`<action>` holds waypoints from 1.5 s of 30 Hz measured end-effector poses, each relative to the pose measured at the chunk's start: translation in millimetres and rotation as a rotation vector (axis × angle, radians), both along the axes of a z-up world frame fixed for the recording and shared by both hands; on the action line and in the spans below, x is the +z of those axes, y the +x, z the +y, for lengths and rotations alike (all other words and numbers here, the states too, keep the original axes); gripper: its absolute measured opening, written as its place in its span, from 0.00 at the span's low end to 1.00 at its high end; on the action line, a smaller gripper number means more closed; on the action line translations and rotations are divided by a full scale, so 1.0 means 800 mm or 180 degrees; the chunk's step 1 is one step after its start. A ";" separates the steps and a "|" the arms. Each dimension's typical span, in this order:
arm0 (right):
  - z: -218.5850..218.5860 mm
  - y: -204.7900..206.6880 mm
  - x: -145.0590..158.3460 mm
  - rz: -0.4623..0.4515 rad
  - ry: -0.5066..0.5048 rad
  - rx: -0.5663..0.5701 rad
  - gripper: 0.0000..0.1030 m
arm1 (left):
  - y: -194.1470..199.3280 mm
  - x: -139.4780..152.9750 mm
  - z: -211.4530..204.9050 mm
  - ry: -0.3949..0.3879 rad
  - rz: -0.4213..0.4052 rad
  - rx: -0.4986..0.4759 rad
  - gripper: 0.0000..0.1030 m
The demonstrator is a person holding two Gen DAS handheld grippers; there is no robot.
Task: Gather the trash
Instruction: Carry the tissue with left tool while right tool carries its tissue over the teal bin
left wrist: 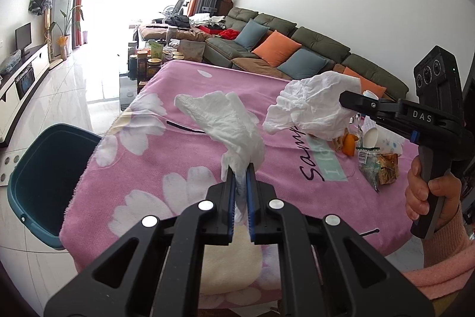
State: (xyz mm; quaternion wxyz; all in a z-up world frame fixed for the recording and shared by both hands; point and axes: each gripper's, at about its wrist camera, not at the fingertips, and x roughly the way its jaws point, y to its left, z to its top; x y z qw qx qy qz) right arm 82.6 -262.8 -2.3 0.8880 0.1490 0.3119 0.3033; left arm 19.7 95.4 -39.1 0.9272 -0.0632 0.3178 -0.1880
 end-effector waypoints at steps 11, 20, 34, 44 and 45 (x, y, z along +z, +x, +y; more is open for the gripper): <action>0.065 0.016 0.015 -0.0047 0.0073 0.0419 0.02 | -0.005 0.012 0.065 0.0034 -0.0070 0.0428 0.07; 0.136 0.032 0.020 -0.0071 0.0053 0.0830 0.02 | -0.007 0.015 0.127 0.0028 -0.0064 0.0804 0.07; 0.232 0.056 0.020 -0.0042 -0.0005 0.1301 0.02 | 0.000 0.004 0.208 0.0092 0.0048 0.1268 0.07; 0.286 0.079 0.002 0.0121 -0.0066 0.1483 0.02 | 0.015 -0.017 0.233 0.0151 0.0201 0.1435 0.07; 0.292 0.081 0.000 0.0132 -0.0090 0.1494 0.02 | 0.018 -0.020 0.235 0.0142 0.0225 0.1439 0.07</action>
